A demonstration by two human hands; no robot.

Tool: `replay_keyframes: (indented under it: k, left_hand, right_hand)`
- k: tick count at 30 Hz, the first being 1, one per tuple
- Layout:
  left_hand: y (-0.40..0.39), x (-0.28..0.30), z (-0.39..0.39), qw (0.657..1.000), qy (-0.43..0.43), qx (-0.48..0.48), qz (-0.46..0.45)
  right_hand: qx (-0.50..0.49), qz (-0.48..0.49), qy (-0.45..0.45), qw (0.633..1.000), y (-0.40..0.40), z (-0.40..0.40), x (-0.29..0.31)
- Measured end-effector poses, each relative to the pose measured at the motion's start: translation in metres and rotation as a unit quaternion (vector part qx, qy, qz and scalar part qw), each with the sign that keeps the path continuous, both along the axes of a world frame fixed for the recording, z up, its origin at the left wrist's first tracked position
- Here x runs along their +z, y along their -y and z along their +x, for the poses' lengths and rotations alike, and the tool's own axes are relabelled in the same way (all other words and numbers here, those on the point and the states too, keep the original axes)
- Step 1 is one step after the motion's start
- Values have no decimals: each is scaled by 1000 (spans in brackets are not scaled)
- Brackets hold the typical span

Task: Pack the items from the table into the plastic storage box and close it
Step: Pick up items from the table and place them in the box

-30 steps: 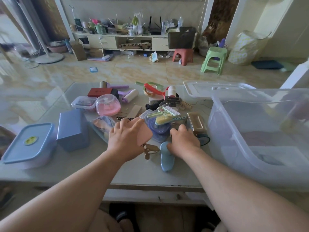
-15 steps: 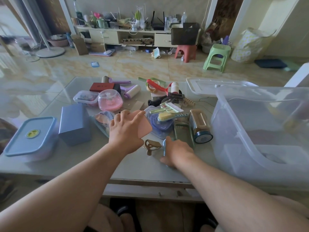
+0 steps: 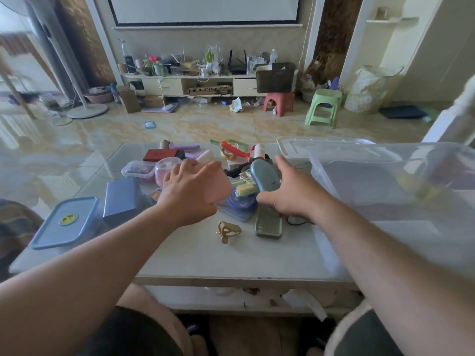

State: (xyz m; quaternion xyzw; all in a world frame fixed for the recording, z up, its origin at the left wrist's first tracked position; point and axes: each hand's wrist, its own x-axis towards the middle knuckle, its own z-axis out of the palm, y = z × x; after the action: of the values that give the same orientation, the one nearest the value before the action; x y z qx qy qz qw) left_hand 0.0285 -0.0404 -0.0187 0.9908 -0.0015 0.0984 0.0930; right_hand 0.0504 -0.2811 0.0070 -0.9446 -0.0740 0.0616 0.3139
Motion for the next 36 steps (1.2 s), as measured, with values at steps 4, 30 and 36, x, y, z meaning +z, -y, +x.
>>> replay_keyframes:
  k: [4, 30, 36]
  left_hand:
    - [42, 56, -2, 997, 53, -53, -9]
    - [336, -26, 157, 839, -294, -276, 366]
    - [343, -41, 160, 829, -398, -272, 283]
  right_hand:
    - [-8, 17, 97, 995, 55, -15, 54]
    - [162, -489, -79, 853, 271, 153, -41]
    - [240, -509, -99, 821, 247, 166, -83]
